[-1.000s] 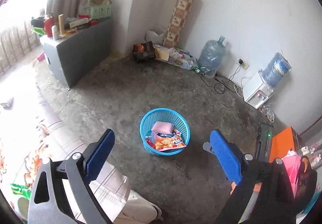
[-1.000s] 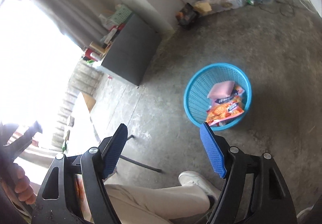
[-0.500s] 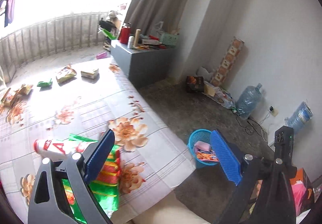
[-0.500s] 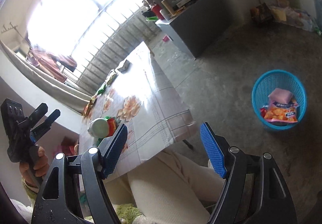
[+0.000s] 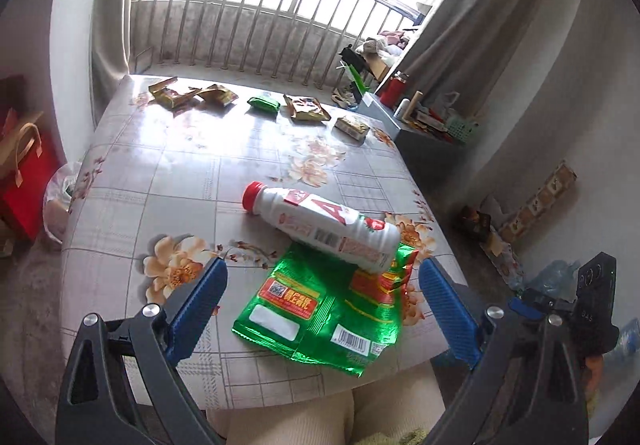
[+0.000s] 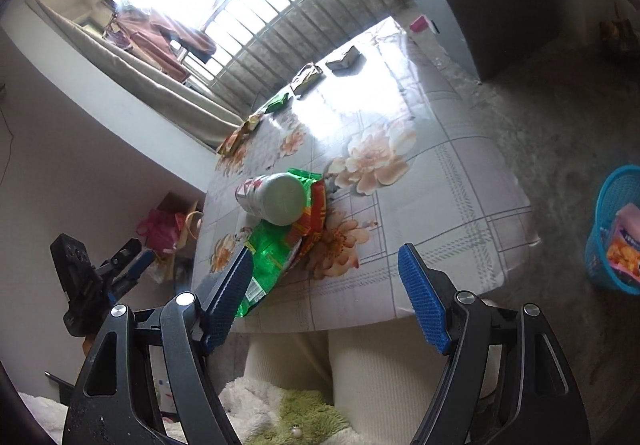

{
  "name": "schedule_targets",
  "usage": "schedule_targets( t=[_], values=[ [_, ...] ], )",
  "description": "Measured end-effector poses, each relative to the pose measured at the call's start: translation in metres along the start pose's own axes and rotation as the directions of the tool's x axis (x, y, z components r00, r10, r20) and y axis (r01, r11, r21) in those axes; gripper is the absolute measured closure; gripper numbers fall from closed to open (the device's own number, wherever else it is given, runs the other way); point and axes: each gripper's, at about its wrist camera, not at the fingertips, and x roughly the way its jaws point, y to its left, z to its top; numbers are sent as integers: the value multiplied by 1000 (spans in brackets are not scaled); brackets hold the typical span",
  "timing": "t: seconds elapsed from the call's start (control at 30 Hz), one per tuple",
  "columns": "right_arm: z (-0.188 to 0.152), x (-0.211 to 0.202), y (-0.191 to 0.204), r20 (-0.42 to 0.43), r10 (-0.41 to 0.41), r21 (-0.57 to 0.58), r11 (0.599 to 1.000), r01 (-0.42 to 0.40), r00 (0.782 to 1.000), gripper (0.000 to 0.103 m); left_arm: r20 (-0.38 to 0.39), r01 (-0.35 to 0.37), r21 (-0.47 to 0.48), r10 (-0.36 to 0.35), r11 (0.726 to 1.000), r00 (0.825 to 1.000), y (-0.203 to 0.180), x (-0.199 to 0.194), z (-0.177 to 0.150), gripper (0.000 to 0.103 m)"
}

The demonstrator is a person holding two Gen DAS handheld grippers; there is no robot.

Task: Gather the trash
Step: 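Move both open tools back to the white bottle and green packet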

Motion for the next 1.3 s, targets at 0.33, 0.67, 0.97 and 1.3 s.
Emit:
schedule_targets(
  t=[0.33, 0.67, 0.97, 1.3],
  values=[
    [5, 48, 55, -122, 51, -93, 994, -63, 991, 32, -27, 50, -50, -52, 997, 998, 25, 24, -9, 9],
    [-15, 118, 49, -266, 45, 90, 996, -22, 963, 38, -89, 185, -236, -211, 954, 973, 37, 96, 27, 9],
    [-21, 135, 37, -296, 33, 185, 983, 23, 955, 50, -132, 169, -374, -233, 912, 964, 47, 136, 34, 9],
    [34, 86, 93, -66, -164, -237, 961, 144, 984, 46, -160, 48, -202, -81, 978, 984, 59, 114, 12, 9]
  ],
)
